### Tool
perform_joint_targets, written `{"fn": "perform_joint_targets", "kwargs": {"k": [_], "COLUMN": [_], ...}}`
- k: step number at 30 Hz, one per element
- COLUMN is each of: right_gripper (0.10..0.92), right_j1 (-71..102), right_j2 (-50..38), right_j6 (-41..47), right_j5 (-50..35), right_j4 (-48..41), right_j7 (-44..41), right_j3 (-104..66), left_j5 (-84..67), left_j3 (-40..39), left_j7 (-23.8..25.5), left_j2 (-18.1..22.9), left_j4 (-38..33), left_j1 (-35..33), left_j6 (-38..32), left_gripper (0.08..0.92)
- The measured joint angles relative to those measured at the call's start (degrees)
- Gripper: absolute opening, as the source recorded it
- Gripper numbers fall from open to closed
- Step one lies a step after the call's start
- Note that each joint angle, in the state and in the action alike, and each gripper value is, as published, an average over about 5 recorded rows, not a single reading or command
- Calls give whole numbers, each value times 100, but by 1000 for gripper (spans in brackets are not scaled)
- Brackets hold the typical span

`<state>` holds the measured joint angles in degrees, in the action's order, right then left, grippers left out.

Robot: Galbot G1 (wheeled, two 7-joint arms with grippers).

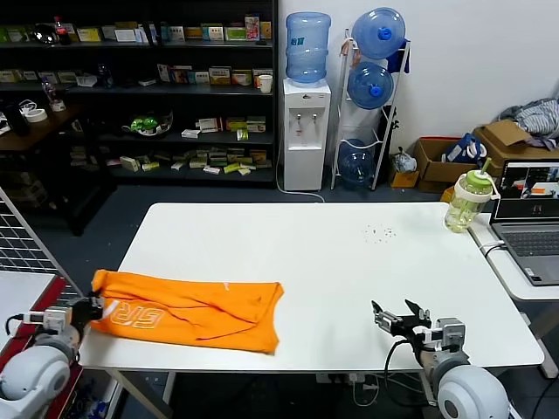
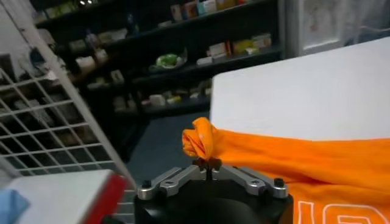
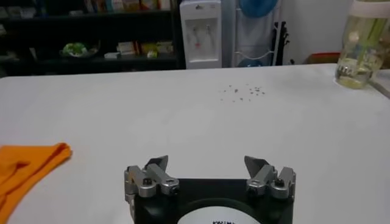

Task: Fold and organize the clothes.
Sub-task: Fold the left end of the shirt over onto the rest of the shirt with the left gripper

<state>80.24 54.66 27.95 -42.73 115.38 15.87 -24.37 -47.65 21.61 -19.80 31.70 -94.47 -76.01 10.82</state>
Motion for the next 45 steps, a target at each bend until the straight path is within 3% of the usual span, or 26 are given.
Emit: {"fn": "perform_joint_targets", "kwargs": {"k": [8, 23, 37, 45], "right_gripper": [823, 823, 823, 823], "right_j1": [46, 251, 241, 238], "right_j2": [70, 214, 240, 237], "right_j6": [3, 36, 41, 40], "right_j5": [101, 265, 284, 268], "right_j4": [-45, 20, 4, -12], "right_j7": [5, 54, 67, 67], "right_j3": [3, -80, -66, -41], "left_j5": [-207, -1178, -1394, -1348], "left_j3": [-27, -1299, -2345, -2468], "left_j7": [-184, -1207, -1723, -1697], "left_j2": [-47, 1171, 1946, 2226], "left_j4": [-357, -2016, -2228, -2060], "left_j1": [-20, 814, 1482, 1649], "left_j6": [194, 1072, 1318, 1368], "left_gripper": [104, 104, 110, 308]}}
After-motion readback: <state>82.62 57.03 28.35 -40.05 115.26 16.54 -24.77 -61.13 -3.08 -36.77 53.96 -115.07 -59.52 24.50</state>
